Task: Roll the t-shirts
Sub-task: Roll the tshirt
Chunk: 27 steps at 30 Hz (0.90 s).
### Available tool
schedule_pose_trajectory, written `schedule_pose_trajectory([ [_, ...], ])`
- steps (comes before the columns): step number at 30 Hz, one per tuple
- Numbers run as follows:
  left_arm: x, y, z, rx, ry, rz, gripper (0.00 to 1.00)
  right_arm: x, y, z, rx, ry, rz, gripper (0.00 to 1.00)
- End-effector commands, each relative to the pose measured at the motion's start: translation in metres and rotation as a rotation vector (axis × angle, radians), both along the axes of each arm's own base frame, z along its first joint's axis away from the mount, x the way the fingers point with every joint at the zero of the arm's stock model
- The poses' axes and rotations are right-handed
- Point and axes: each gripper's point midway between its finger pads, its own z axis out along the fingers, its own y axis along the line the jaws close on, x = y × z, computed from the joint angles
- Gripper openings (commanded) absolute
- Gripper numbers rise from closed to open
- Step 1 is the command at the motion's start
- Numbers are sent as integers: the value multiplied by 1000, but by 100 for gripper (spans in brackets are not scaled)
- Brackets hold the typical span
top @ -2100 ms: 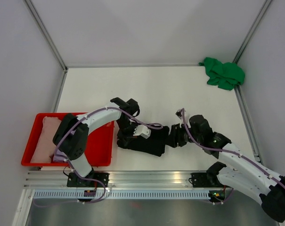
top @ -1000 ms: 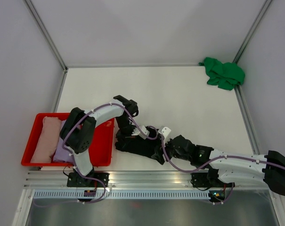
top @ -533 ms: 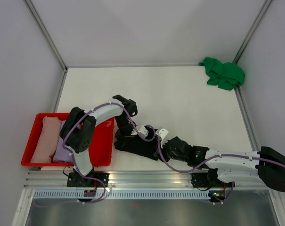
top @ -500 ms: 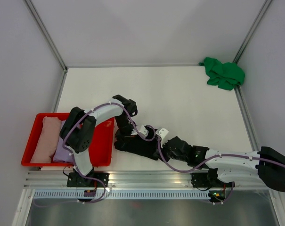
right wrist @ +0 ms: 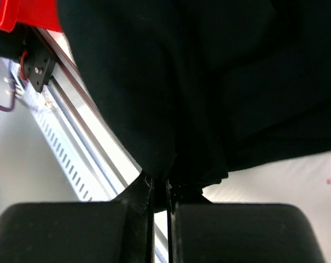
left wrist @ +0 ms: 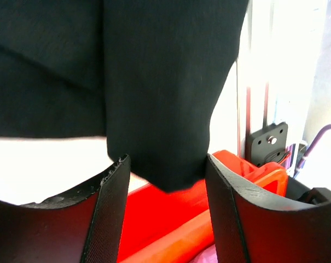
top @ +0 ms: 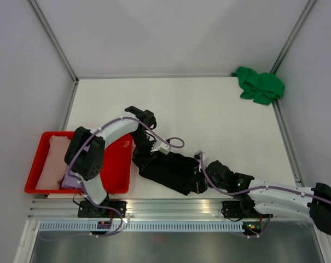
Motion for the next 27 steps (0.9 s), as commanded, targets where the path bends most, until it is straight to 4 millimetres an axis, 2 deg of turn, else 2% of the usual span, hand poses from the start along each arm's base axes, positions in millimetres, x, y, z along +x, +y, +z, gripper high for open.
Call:
schedule_pose_trajectory([
  [1, -4, -15, 30, -95, -2, 69, 62, -13, 2, 14, 125, 165, -43, 0],
  [3, -8, -17, 34, -109, 4, 95, 63, -10, -4, 13, 150, 212, -98, 0],
  [4, -4, -21, 32, -129, -14, 110, 64, -5, -4, 23, 206, 218, -126, 0],
  [10, -1, -31, 25, -141, -5, 199, 66, 4, -23, 18, 303, 349, -252, 0],
  [12, 0, -35, 21, -158, -10, 219, 79, 7, -26, 18, 303, 344, -267, 0],
  [15, 19, -44, 9, -180, -84, 280, 80, 6, -28, 15, 287, 338, -260, 0],
  [18, 24, -52, 7, -174, -52, 314, 77, 3, -28, 10, 268, 363, -243, 0],
  [19, 23, -53, 6, -175, -36, 318, 73, 3, -29, 7, 248, 358, -237, 0],
  [20, 22, -54, 3, -168, -20, 325, 49, 5, -28, 11, 239, 343, -225, 0],
  [21, 21, -54, 2, -164, -10, 329, 31, 4, -30, 7, 208, 346, -222, 0],
  [23, 15, -52, 4, -168, 8, 316, 3, 5, -29, 10, 191, 334, -201, 0],
  [26, -7, -41, 9, -149, 59, 290, 2, -1, -28, 8, 158, 355, -158, 0],
  [27, -20, -33, 12, -124, 99, 285, 2, -10, -30, 2, 126, 400, -133, 0],
])
